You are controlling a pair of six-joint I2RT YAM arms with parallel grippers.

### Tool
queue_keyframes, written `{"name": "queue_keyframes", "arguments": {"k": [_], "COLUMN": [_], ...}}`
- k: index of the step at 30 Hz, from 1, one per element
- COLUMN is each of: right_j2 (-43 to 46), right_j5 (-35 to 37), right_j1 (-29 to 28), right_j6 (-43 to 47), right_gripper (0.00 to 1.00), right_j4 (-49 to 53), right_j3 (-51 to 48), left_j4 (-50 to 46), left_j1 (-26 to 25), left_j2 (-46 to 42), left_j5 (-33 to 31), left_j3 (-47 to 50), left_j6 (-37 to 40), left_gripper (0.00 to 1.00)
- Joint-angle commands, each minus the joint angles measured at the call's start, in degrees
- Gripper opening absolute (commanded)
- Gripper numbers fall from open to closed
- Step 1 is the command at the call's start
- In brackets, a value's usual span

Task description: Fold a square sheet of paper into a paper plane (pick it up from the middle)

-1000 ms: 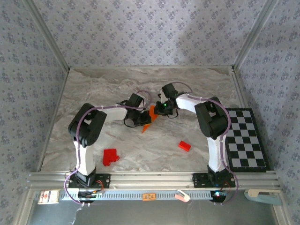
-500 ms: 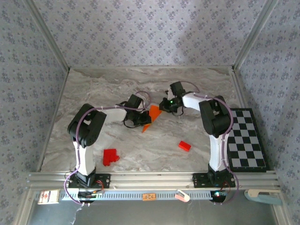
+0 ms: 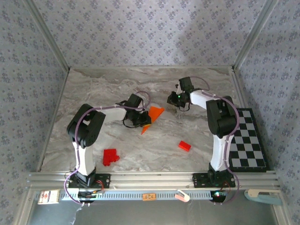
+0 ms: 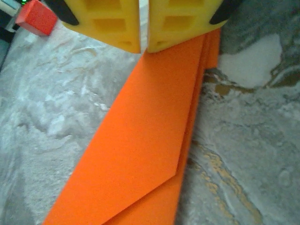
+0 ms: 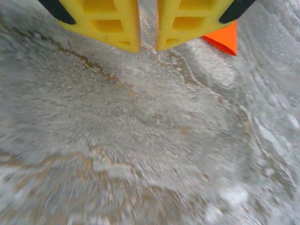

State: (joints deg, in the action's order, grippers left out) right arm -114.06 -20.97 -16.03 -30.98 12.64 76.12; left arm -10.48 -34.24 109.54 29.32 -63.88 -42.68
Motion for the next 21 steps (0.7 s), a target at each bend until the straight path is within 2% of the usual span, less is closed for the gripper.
{"name": "queue_keyframes", "arguments": {"k": [1,3,6,12,15,21], "right_j2": [8.7,11.2,13.8,16.2,15.2,8.3], "right_j5": [5.3,6.6,9.2,16.8,20.8,23.8], "right_j1": [-1.3,-2.1,-4.1,-10.1,-14.3,-20.3], "right_j6": [1.9,2.4,3.4,1.3,-3.4,-11.0], "right_gripper": [0.21,0.24,0.30,0.53,0.62,0.68], "right_j4": [3.4,5.1,8.5,14.3,17.2,24.2], "right_j3": [-1.2,-1.8,-1.9,-0.9,0.5,7.0], "left_j4": [-4.0,-5.3,-8.5,-15.6,-17.2,-18.4], "left_j1": [0.1,1.0,3.2,9.2,12.0,15.4], "left_j2": [-6.6,-9.2,-13.0,-21.7,-26.1,-33.0], "left_j5": [1.4,0.5,-1.4,-9.2,-14.5,-23.0], "left_j3": [-4.7,-5.3,-5.0,-2.0,1.0,6.2], "left_j6": [0.8,1.3,2.7,7.6,10.6,16.6], "left_gripper": [0.24,0.32,0.37,0.53,0.64,0.84]}}
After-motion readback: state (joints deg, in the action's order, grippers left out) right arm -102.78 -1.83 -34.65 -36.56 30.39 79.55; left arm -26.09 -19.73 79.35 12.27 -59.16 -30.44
